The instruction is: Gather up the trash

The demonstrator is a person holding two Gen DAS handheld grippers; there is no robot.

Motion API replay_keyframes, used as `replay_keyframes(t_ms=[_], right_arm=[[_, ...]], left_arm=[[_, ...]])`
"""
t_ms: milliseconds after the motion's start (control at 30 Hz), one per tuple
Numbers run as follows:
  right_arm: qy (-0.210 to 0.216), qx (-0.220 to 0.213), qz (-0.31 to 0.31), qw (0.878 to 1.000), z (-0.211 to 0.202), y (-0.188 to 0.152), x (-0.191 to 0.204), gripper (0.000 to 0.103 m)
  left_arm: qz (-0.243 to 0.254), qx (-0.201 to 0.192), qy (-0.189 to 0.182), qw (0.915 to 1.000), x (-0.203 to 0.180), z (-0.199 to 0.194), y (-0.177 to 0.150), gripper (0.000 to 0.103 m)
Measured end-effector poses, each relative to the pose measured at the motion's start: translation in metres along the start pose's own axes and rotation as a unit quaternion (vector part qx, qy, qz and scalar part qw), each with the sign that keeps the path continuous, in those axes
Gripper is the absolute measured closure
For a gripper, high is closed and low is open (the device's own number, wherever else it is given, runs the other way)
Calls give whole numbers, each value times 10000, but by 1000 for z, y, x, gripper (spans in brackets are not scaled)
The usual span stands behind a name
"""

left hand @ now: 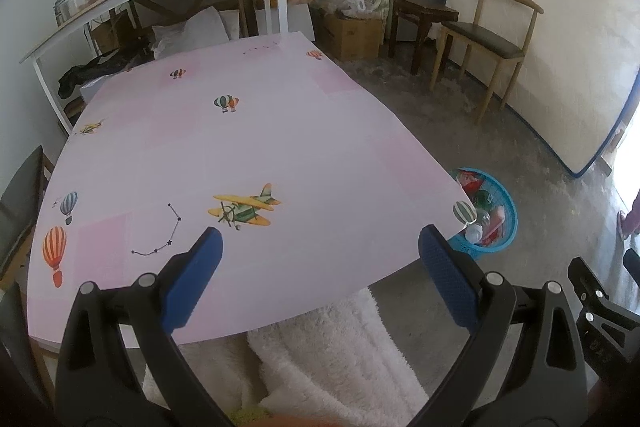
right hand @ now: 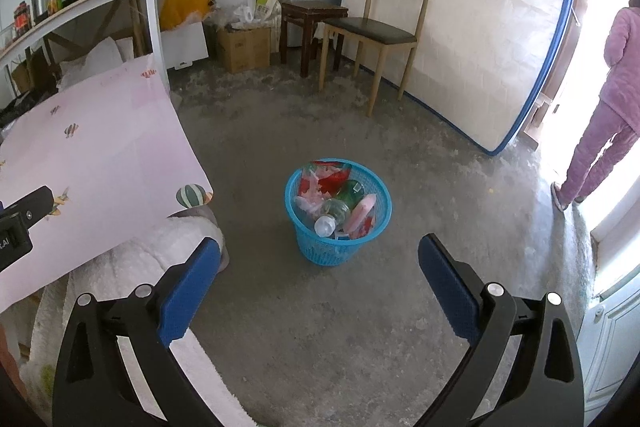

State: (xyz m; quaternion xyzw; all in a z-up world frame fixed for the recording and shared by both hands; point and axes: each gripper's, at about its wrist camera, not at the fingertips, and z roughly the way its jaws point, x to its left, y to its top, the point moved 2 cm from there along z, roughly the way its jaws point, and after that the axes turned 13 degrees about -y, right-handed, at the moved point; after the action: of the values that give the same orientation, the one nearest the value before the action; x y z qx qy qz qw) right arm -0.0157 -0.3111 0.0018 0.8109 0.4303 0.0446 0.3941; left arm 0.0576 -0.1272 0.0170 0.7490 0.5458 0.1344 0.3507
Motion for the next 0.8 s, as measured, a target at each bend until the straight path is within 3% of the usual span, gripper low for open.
replay_keyframes(t_ms=[800], right_arm=[[-2,-28,-40,10000,1,6,3,7]], left_arm=[[-37,-44,-11,10000,6,0,-2,9]])
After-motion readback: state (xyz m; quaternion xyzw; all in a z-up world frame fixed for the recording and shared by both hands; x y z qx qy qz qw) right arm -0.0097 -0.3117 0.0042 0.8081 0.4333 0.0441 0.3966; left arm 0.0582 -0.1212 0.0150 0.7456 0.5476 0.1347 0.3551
